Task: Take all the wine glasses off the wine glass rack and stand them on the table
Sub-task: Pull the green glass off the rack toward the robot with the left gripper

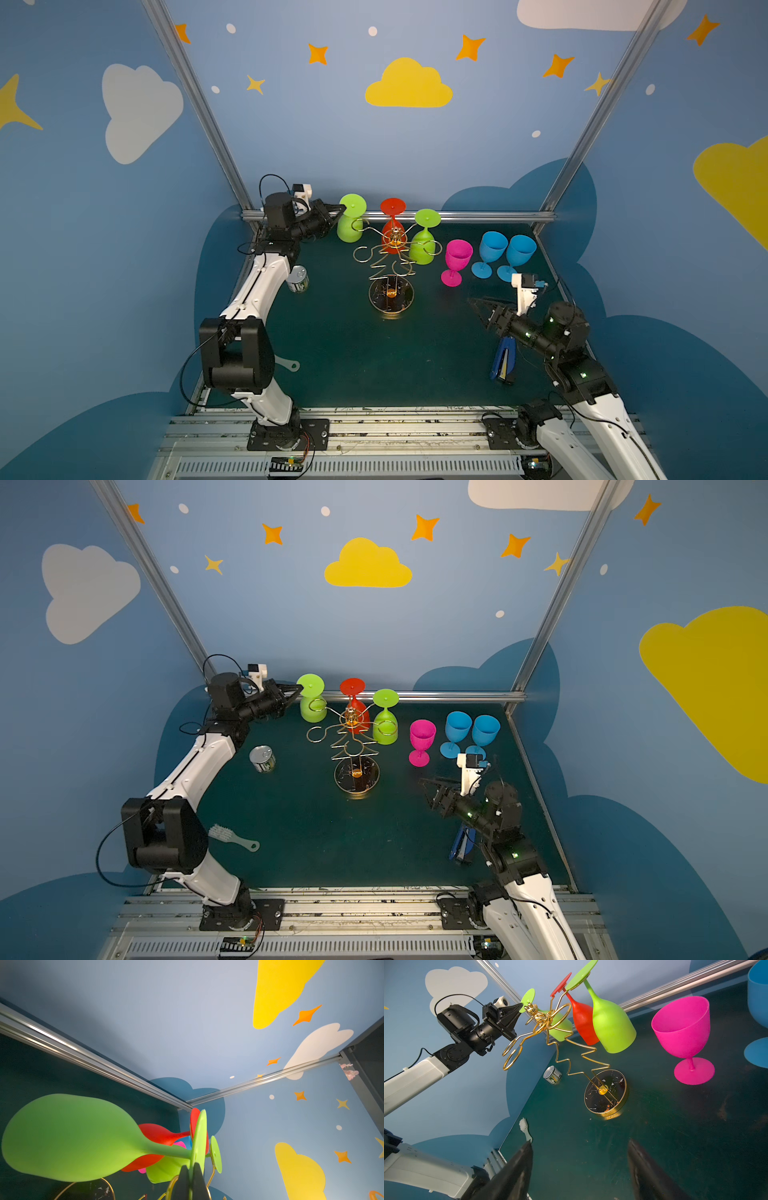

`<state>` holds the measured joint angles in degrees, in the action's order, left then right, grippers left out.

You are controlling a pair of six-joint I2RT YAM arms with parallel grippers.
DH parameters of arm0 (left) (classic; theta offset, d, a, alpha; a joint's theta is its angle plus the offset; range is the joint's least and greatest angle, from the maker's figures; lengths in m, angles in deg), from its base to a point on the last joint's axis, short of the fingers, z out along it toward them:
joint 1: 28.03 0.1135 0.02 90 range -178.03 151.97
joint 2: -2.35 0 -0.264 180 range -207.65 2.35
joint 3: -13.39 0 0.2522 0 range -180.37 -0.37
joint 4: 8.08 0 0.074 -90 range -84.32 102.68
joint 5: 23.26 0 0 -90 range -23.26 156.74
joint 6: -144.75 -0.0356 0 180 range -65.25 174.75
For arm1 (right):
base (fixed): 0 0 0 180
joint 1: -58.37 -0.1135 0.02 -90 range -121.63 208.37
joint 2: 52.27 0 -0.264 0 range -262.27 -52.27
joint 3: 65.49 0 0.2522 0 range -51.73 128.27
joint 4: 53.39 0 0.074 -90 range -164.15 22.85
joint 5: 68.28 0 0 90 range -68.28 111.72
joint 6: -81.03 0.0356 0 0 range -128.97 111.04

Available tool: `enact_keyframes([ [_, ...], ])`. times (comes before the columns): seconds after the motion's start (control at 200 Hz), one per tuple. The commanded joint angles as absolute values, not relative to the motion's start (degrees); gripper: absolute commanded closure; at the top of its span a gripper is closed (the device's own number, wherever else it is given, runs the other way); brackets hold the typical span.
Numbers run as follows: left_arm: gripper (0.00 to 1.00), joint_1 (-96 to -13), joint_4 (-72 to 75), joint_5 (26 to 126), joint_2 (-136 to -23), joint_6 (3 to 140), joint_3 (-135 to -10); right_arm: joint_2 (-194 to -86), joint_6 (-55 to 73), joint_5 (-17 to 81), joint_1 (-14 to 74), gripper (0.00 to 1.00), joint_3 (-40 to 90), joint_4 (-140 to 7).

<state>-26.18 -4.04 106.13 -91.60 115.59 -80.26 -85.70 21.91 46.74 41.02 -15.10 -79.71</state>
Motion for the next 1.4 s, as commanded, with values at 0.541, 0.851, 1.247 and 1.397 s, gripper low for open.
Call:
enact_keyframes([
  [0.541, 0.96, -8.38, -9.47, 121.73, -58.35, 122.51, -64.95, -89.53, 13.47, 49.28, 40.11, 0.29, -8.68, -80.04],
  [0.851, 0.96, -10.34, -18.14, 127.93, -56.37, 135.96, -69.34, -90.22, 10.20, 49.24, 37.48, 0.29, -6.56, -76.50],
  [1.247, 0.96, -18.61, -10.76, 128.99, -62.25, 130.48, -85.51, -92.49, 5.79, 48.54, 33.41, 0.29, -2.97, -72.27],
  [1.397, 0.96, -24.83, -12.52, 129.92, -64.73, 131.91, -85.07, -94.28, 4.35, 46.70, 31.51, 0.29, -1.26, -68.02],
])
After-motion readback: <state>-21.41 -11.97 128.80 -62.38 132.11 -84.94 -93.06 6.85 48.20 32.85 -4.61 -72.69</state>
